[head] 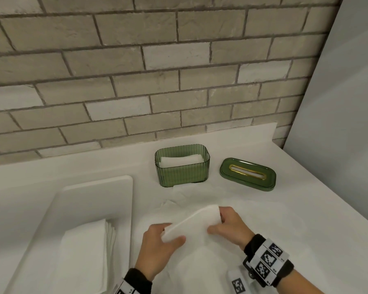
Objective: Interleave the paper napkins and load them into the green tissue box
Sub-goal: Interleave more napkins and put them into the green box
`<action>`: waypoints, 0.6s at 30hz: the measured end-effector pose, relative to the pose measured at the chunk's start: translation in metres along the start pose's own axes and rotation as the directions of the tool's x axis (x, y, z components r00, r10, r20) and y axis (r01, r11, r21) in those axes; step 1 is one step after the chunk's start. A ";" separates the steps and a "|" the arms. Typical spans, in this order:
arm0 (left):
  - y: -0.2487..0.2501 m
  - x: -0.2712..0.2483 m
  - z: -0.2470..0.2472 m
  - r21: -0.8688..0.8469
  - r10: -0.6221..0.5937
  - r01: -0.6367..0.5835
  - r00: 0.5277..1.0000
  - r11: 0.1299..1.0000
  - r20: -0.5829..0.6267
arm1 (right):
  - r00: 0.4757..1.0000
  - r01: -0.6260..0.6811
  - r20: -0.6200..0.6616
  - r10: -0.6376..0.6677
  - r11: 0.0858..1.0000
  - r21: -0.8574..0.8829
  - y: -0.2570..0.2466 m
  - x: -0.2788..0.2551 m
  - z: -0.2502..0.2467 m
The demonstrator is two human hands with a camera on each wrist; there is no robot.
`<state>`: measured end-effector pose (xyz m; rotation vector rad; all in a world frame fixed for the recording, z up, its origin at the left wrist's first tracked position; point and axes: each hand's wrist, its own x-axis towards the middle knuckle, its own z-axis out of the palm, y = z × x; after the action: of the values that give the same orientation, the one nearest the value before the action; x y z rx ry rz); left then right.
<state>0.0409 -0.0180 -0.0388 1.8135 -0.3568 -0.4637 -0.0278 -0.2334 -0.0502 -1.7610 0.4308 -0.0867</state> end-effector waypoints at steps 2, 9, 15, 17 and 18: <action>-0.007 -0.003 -0.011 0.064 -0.067 0.063 0.997 0.996 0.050 | 0.998 -0.013 0.059 0.016 0.999 -0.040 -0.004 0.002 -0.009; 0.063 0.069 -0.045 0.189 0.292 -0.263 0.944 0.946 -0.152 | 0.966 0.248 -0.054 -0.255 0.963 -0.109 -0.088 0.066 -0.035; 0.115 0.167 -0.042 0.168 0.472 -0.441 0.830 0.882 -0.296 | 0.906 0.261 -0.272 -0.326 0.933 -0.249 -0.134 0.139 -0.033; 0.110 0.189 -0.037 0.213 0.470 -0.424 0.839 0.880 -0.273 | 0.897 0.241 -0.305 -0.321 0.932 -0.271 -0.127 0.156 -0.032; 0.103 0.197 -0.034 0.251 0.456 -0.396 0.851 0.883 -0.260 | 0.902 0.218 -0.308 -0.303 0.934 -0.281 -0.121 0.162 -0.031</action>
<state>0.2292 -0.1103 0.0431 1.8811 -0.5822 0.1795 0.1421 -0.2954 0.0449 -2.0450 0.4688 -0.5682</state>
